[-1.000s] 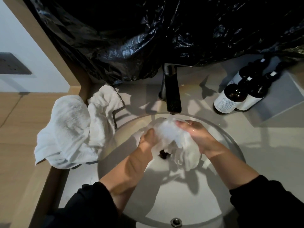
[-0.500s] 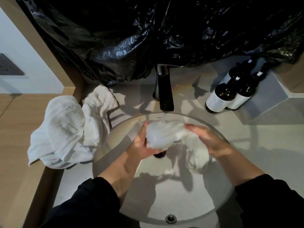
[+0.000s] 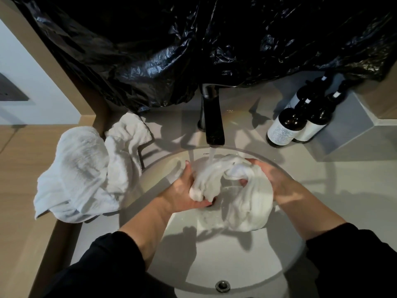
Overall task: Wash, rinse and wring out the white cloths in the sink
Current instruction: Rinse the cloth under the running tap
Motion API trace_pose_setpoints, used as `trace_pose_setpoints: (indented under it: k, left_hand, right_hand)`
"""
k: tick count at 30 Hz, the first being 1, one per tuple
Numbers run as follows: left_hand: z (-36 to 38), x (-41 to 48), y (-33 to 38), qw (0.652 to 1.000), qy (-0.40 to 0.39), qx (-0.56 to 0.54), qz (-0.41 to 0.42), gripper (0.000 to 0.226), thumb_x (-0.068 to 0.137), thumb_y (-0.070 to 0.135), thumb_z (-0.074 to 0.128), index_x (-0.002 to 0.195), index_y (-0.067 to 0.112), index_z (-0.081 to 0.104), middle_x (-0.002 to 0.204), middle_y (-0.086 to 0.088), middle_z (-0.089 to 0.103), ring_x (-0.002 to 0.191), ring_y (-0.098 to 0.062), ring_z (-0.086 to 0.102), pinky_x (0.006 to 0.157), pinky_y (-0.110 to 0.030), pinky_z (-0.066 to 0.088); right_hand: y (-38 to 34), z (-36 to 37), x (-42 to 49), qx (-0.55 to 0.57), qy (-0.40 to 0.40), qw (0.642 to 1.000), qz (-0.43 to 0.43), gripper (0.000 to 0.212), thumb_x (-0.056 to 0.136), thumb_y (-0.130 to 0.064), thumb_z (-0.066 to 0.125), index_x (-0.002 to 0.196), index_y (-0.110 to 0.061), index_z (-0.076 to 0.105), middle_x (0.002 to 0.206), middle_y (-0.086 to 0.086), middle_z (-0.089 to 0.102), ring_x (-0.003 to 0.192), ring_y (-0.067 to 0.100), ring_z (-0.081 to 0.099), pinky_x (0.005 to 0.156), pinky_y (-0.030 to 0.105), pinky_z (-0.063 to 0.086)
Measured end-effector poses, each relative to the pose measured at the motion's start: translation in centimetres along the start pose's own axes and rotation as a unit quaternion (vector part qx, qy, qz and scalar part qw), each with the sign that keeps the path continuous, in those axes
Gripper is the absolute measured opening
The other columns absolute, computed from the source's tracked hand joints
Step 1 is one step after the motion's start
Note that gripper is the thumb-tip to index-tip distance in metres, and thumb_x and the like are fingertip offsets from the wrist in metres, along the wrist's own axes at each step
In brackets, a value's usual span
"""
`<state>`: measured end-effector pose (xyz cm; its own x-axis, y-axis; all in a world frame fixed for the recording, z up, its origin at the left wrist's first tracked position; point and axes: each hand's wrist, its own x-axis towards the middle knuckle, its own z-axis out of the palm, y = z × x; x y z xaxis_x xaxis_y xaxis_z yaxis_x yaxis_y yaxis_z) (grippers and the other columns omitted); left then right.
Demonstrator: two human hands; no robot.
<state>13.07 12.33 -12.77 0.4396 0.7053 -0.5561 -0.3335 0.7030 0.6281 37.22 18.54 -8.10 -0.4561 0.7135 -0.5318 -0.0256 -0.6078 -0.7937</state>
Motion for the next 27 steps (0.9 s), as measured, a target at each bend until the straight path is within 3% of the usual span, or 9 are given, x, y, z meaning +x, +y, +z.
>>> trace_pose_setpoints:
  k: [1, 4, 8, 12, 15, 18, 21, 23, 27]
  left_hand:
    - [-0.1, 0.2, -0.3, 1.0, 0.008, -0.016, 0.007, 0.023, 0.099, 0.043, 0.042, 0.114, 0.028, 0.049, 0.103, 0.005, 0.056, 0.075, 0.001, 0.068, 0.067, -0.017, 0.054]
    - [-0.1, -0.5, 0.0, 0.999, 0.001, -0.033, -0.017, 0.058, 0.06, 0.05, 0.087, 0.097, 0.02, 0.055, 0.076, 0.001, 0.054, 0.052, -0.01, 0.049, 0.049, -0.019, 0.038]
    - [0.4, -0.3, 1.1, 0.994, 0.082, 0.077, -0.013, 0.044, 0.069, 0.061, 0.074, 0.088, 0.024, 0.064, 0.06, 0.002, 0.055, 0.061, -0.013, 0.051, 0.056, -0.021, 0.039]
    - [-0.8, -0.2, 0.7, 0.992, 0.091, 0.089, 0.005, 0.069, 0.074, 0.063, 0.067, 0.127, 0.02, 0.058, 0.113, 0.003, 0.057, 0.112, -0.015, 0.052, 0.096, -0.036, 0.048]
    - [-0.3, 0.1, 0.1, 0.994, 0.016, -0.051, 0.093, 0.034, 0.087, 0.044, 0.067, 0.098, 0.012, 0.076, 0.074, -0.001, 0.067, 0.075, -0.011, 0.065, 0.072, -0.021, 0.052]
    - [0.2, 0.8, 0.0, 0.983, -0.062, -0.122, 0.119, 0.035, 0.097, 0.034, 0.05, 0.094, 0.01, 0.076, 0.051, 0.005, 0.061, 0.05, -0.006, 0.06, 0.057, -0.019, 0.049]
    - [1.6, 1.3, 0.7, 0.992, -0.004, -0.083, 0.092, 0.028, 0.08, 0.03, 0.066, 0.056, 0.019, 0.073, 0.043, 0.007, 0.058, 0.041, -0.003, 0.056, 0.046, -0.017, 0.045]
    - [2.4, 1.8, 1.0, 0.991, 0.059, -0.1, 0.063, 0.017, 0.072, 0.026, 0.072, 0.06, 0.014, 0.072, 0.053, -0.002, 0.065, 0.048, -0.011, 0.064, 0.053, -0.023, 0.052]
    - [4.7, 2.3, 2.3, 0.994, 0.075, -0.065, 0.044, 0.035, 0.083, 0.035, 0.063, 0.095, 0.004, 0.072, 0.089, -0.014, 0.069, 0.078, -0.024, 0.068, 0.074, -0.034, 0.053]
  right_hand:
    - [-0.1, 0.1, 0.3, -0.018, -0.004, 1.0, 0.002, 0.01, 0.09, -0.006, 0.052, 0.097, -0.004, 0.059, 0.068, 0.003, 0.06, 0.056, 0.013, 0.057, 0.049, 0.024, 0.047]
    - [0.2, 1.0, 1.6, -0.018, 0.058, 0.991, 0.121, 0.018, 0.095, -0.014, 0.047, 0.08, -0.01, 0.056, 0.052, 0.003, 0.055, 0.04, 0.013, 0.052, 0.039, 0.02, 0.041]
    - [0.3, 1.7, 1.7, -0.015, 0.03, 0.988, 0.153, 0.019, 0.095, -0.019, 0.049, 0.084, -0.007, 0.058, 0.055, 0.005, 0.056, 0.045, 0.014, 0.055, 0.044, 0.021, 0.044]
    - [0.6, 0.0, -0.3, -0.071, -0.053, 0.995, 0.043, 0.028, 0.081, -0.019, 0.064, 0.103, -0.004, 0.059, 0.074, 0.009, 0.062, 0.064, 0.019, 0.06, 0.056, 0.025, 0.049]
    - [0.8, -0.2, -0.4, -0.007, -0.119, 0.992, 0.051, 0.015, 0.091, -0.005, 0.042, 0.101, -0.002, 0.054, 0.073, 0.006, 0.061, 0.061, 0.017, 0.059, 0.056, 0.026, 0.049]
    - [0.6, -0.6, 0.2, 0.015, -0.079, 0.986, 0.146, 0.025, 0.099, -0.002, 0.033, 0.099, -0.008, 0.057, 0.066, 0.005, 0.059, 0.057, 0.017, 0.059, 0.052, 0.027, 0.05]
    - [0.7, -0.5, 0.2, -0.014, -0.057, 0.987, 0.152, 0.023, 0.099, -0.012, 0.039, 0.094, -0.009, 0.061, 0.067, 0.004, 0.061, 0.056, 0.017, 0.06, 0.051, 0.026, 0.051]
    - [0.8, 0.5, -0.1, 0.017, -0.046, 0.986, 0.158, 0.028, 0.097, -0.013, 0.041, 0.084, -0.007, 0.065, 0.065, 0.006, 0.061, 0.053, 0.016, 0.06, 0.048, 0.023, 0.049]
    - [2.0, 1.5, 0.0, 0.061, 0.031, 0.992, 0.104, 0.016, 0.092, -0.012, 0.054, 0.083, -0.006, 0.066, 0.071, 0.008, 0.061, 0.06, 0.017, 0.062, 0.057, 0.025, 0.051]
